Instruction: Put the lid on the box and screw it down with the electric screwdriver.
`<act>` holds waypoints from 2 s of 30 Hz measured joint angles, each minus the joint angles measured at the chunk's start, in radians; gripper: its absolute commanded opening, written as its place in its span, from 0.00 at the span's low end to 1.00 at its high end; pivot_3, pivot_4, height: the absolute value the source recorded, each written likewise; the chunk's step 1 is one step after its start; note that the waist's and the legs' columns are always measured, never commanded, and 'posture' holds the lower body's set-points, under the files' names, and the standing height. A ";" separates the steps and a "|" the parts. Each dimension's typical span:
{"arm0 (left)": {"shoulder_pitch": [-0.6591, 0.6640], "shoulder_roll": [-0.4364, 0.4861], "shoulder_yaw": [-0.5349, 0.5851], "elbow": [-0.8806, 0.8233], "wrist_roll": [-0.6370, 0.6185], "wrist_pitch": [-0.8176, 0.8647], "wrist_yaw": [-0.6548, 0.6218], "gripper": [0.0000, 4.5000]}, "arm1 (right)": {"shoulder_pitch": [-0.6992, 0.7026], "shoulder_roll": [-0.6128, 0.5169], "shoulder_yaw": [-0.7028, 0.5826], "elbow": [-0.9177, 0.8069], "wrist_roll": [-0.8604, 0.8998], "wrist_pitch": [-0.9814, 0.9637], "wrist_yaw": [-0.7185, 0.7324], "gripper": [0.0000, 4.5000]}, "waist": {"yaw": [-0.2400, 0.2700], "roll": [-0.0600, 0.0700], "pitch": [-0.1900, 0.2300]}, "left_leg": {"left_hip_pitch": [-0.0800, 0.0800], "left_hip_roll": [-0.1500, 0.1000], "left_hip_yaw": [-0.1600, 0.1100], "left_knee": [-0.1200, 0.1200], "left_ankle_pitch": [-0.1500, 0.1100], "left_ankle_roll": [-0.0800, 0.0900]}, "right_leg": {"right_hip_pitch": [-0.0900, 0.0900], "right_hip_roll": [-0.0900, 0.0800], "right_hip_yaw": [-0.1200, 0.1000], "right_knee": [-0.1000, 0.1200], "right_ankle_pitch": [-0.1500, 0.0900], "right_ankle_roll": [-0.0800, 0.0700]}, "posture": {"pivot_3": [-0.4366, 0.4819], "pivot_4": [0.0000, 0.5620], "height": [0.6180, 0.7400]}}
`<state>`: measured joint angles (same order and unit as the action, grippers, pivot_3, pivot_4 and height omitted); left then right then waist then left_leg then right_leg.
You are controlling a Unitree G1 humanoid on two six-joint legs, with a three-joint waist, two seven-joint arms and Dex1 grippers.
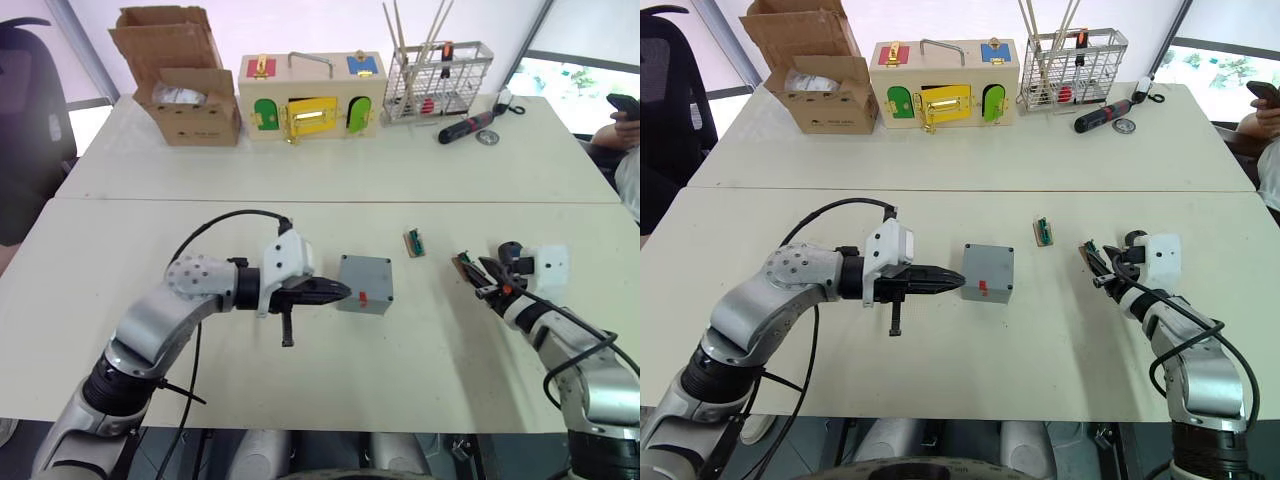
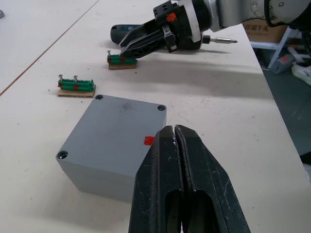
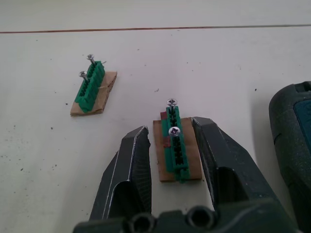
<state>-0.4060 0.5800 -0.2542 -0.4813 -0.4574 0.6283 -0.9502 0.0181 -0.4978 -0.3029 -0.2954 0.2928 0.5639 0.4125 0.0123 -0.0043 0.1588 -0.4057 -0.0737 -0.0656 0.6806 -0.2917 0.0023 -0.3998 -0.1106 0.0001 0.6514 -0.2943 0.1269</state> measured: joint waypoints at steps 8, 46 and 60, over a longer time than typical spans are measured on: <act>0.000 -0.003 0.000 0.000 0.000 0.000 0.010 0.00 | -0.016 -0.001 0.016 0.025 -0.017 -0.014 -0.003 0.01 | 0.000 0.000 0.000 | 0.000 0.000 0.000 0.000 0.000 0.000 | 0.000 0.000 0.000 0.000 0.000 0.000 | 0.48 0.27 1.00; -0.027 0.108 0.107 0.180 0.033 -0.088 -0.066 0.00 | -0.118 -0.070 0.263 -0.304 0.159 0.102 0.116 0.01 | -0.001 0.001 0.000 | -0.002 -0.001 -0.001 0.000 0.000 0.000 | -0.002 -0.001 0.000 0.000 0.000 0.000 | 0.48 0.27 1.00; -0.017 0.095 0.108 0.151 0.031 -0.067 -0.038 0.00 | -0.087 -0.070 0.260 -0.238 0.112 0.037 0.131 0.01 | 0.000 0.001 0.000 | -0.002 -0.001 -0.001 0.000 0.000 0.000 | -0.002 -0.001 0.000 0.000 0.000 0.000 | 0.48 0.27 1.00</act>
<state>-0.4230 0.6750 -0.1463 -0.3307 -0.4259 0.5609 -0.9879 -0.0685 -0.5677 -0.0425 -0.5332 0.4046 0.6009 0.5430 0.0120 -0.0036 0.1591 -0.4075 -0.0749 -0.0662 0.6807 -0.2919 0.0026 -0.4022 -0.1116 0.0001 0.6515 -0.2943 0.1269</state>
